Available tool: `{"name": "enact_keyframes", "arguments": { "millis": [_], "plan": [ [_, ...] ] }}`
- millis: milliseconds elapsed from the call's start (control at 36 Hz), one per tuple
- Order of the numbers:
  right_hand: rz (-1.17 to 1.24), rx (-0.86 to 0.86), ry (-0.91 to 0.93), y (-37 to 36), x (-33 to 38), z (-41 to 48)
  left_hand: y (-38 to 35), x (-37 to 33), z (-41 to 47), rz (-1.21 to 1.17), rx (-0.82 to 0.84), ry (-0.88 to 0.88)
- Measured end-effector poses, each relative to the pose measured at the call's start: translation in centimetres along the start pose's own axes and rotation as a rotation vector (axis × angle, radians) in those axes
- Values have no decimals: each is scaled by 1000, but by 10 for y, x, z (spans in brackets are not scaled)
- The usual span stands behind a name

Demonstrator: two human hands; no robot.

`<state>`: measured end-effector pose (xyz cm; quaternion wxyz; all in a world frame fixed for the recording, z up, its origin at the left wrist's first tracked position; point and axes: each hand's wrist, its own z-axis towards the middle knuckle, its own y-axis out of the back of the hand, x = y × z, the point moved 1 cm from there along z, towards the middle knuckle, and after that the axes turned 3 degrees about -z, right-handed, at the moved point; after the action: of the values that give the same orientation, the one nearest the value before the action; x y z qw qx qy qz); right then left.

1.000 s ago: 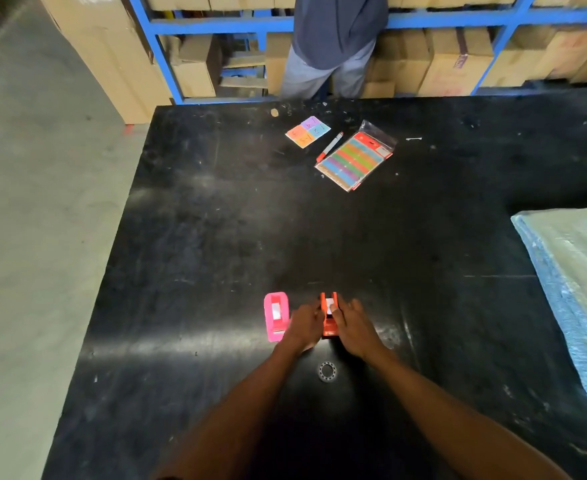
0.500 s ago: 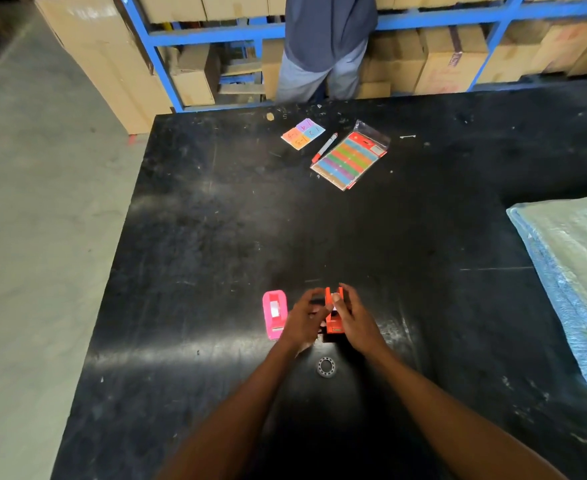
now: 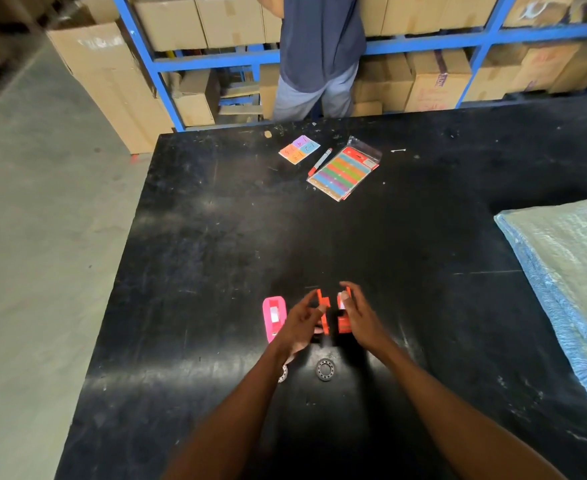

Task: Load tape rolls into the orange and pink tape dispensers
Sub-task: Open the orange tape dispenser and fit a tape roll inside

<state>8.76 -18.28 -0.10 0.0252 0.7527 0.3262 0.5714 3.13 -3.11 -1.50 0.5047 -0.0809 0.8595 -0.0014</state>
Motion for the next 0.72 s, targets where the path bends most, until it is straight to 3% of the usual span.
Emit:
{"name": "enact_keyframes", "arguments": {
  "millis": [333,528,722],
  "plan": [
    [-1,-51,-16,13,-5,6,-8,5,7,534,-299,-78],
    [54,-51,-4,10,5,-6,-14,14,22,817,-298,-42],
    [94,-45,-4,9,1,-6,-13,21,34,898,-292,14]
  ]
}}
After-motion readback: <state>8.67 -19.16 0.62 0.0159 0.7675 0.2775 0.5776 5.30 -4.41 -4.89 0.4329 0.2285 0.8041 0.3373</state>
